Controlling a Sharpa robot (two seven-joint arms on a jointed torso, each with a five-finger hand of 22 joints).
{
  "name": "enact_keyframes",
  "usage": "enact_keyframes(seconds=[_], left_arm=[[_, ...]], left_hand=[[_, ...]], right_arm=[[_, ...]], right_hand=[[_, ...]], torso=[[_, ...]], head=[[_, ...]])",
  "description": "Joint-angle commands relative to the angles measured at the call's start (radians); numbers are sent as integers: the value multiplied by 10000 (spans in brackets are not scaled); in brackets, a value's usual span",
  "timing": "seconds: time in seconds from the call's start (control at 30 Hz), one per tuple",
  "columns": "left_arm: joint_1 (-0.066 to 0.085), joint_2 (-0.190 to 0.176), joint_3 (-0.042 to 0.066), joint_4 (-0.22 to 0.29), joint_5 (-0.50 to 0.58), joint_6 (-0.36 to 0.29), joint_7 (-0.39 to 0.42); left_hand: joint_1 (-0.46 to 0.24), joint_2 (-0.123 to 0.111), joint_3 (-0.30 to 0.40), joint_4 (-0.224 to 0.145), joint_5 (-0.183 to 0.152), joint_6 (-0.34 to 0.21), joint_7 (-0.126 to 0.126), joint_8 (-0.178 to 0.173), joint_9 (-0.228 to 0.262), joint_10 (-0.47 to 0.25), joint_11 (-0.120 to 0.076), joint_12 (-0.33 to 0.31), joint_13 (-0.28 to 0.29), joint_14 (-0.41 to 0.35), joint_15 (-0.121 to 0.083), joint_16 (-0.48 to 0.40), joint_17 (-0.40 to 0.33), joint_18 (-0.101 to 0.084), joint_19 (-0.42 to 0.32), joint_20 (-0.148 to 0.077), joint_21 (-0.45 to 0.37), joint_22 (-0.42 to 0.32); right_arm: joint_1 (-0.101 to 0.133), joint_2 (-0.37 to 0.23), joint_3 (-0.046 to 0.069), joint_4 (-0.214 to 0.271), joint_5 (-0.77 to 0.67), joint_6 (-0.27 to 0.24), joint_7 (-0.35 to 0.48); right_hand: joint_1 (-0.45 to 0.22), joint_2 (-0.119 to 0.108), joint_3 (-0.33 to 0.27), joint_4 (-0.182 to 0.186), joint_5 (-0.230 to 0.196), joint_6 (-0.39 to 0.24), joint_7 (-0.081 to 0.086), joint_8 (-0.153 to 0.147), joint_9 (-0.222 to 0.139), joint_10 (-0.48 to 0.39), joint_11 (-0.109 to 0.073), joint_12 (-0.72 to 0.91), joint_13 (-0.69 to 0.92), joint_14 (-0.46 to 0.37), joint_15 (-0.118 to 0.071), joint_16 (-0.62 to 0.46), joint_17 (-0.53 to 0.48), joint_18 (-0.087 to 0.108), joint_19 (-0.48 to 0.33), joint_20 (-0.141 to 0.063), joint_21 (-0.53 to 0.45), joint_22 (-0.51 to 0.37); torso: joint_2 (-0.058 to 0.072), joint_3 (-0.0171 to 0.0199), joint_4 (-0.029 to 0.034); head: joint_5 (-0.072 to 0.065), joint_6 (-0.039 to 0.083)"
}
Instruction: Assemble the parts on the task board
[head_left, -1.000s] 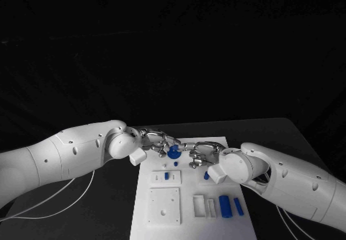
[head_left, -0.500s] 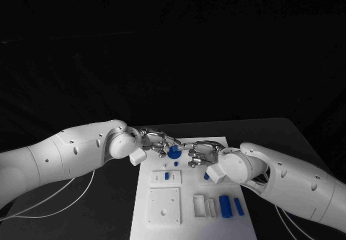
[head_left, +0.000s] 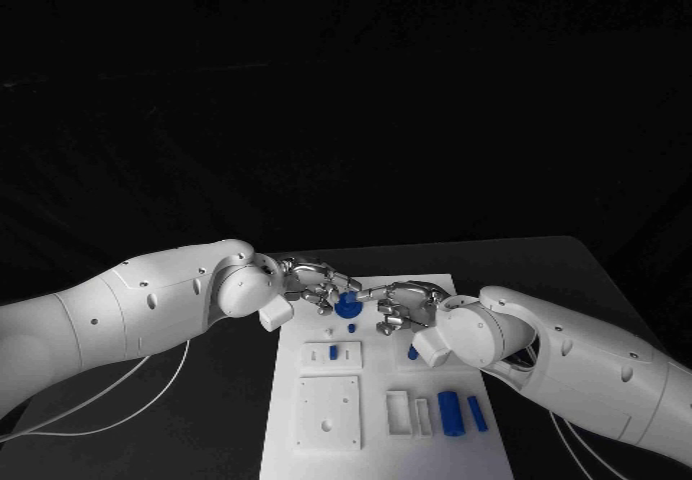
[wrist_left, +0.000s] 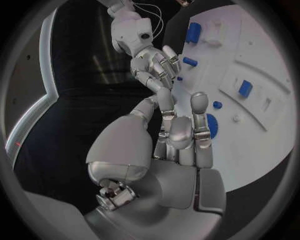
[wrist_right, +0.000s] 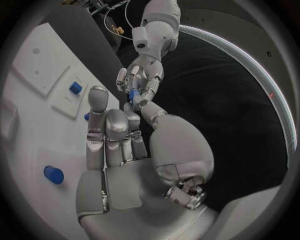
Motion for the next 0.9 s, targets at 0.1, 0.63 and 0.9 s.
enact_keyframes(seconds=[0.1, 0.63, 0.9], left_arm=[[-21, 67, -6, 59, -33, 328, 17], [-22, 97, -7, 57, 40, 437, 28], [-21, 111, -7, 28, 368, 92, 119]], left_hand=[[79, 184, 419, -444, 25, -9, -66, 36, 17, 269, -49, 24, 11, 60, -30, -32, 0, -27, 15, -67, -30, 149], [62, 198, 359, -378, -157, -26, -68, -3, -18, 228, -40, 17, 21, 33, -22, -71, -52, -37, -14, -59, -50, 150], [211, 280, -728, 273, -1747, -174, 55, -889, -1868, -18, 8, 110, 104, -34, -8, -255, -396, -102, -2, -78, -150, 113]], right_arm=[[16, 53, 23, -4, -39, 226, 372], [15, 119, 23, -134, -95, 311, 608], [15, 128, 23, -155, -181, 451, 605]], right_hand=[[-86, -40, 301, 62, -315, 306, -108, 80, 126, 46, -136, -30, 6, -8, -113, 5, 5, -85, 341, -85, 43, 41], [-65, 53, 609, -61, -900, 590, -194, 80, 413, 129, -164, -120, 6, -20, -159, -29, 19, -163, 343, -139, 1, 114], [-69, 40, 597, -112, -891, 652, -208, 76, 444, 147, -185, -117, 31, -19, -164, -27, 27, -168, 339, -143, -7, 135]], torso=[[1, 4, -2], [-1, 8, -10], [2, 4, 0]], head=[[-27, -8], [-32, 1], [-48, 1]])
